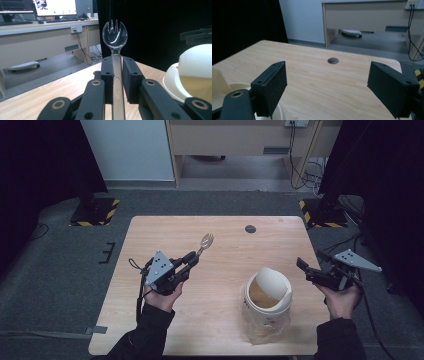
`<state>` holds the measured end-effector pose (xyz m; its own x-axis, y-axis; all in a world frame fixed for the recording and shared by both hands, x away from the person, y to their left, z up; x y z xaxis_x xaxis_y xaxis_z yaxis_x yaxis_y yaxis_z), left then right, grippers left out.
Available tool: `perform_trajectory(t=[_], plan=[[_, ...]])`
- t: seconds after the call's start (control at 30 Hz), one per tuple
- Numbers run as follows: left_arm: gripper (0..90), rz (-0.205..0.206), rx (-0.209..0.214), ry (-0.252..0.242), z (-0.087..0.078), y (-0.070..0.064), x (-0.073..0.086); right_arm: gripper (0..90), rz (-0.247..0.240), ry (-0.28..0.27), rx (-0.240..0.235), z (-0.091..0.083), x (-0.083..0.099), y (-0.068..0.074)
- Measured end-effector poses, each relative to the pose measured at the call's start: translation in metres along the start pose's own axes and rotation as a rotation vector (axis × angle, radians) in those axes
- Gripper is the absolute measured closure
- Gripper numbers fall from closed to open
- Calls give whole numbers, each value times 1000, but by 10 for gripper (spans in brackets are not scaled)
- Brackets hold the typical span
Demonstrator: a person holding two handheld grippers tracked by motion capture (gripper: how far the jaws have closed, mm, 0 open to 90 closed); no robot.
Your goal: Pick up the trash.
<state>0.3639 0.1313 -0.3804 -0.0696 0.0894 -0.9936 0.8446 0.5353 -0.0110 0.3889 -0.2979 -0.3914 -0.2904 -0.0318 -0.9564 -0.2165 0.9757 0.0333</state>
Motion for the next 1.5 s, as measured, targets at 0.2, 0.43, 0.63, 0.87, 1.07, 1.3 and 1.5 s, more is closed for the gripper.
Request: perform_trajectory(t=[0.2, 0.43, 0.63, 0.87, 1.07, 1.3, 1.5], plan=[[794, 5, 22, -1, 5, -6, -2, 166, 9, -59, -60, -9, -19, 16], [794, 16, 58, 3, 13, -17, -1, 172, 16, -112, -126, -19, -38, 38], [794, 38, 83, -18, 20, -29, -8, 179, 19, -136, -184, -23, -49, 57], [794, 64, 103, -38, 26, -43, -16, 190, 14, -157, -251, -25, -59, 82], [794, 87, 128, -35, 37, -54, -20, 220, 24, -145, -315, -22, -60, 101], [794, 119, 162, -17, 57, -71, -16, 287, 36, -142, -376, -22, -57, 113], [794, 126, 170, -27, 68, -80, -13, 383, 39, -125, -414, -22, -54, 117]])
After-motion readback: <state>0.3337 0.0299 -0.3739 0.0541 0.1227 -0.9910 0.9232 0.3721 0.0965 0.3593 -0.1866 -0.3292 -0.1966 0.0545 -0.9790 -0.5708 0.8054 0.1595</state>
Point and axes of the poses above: each handheld gripper's, and its own axes: z roughly forward along the jaws, x roughly out of its underside, y roughly to its left, the point moved 3 cm from there along z, roughly forward along the jaws, and after that the axes turned 15 degrees about x, right-handed, at the moved point
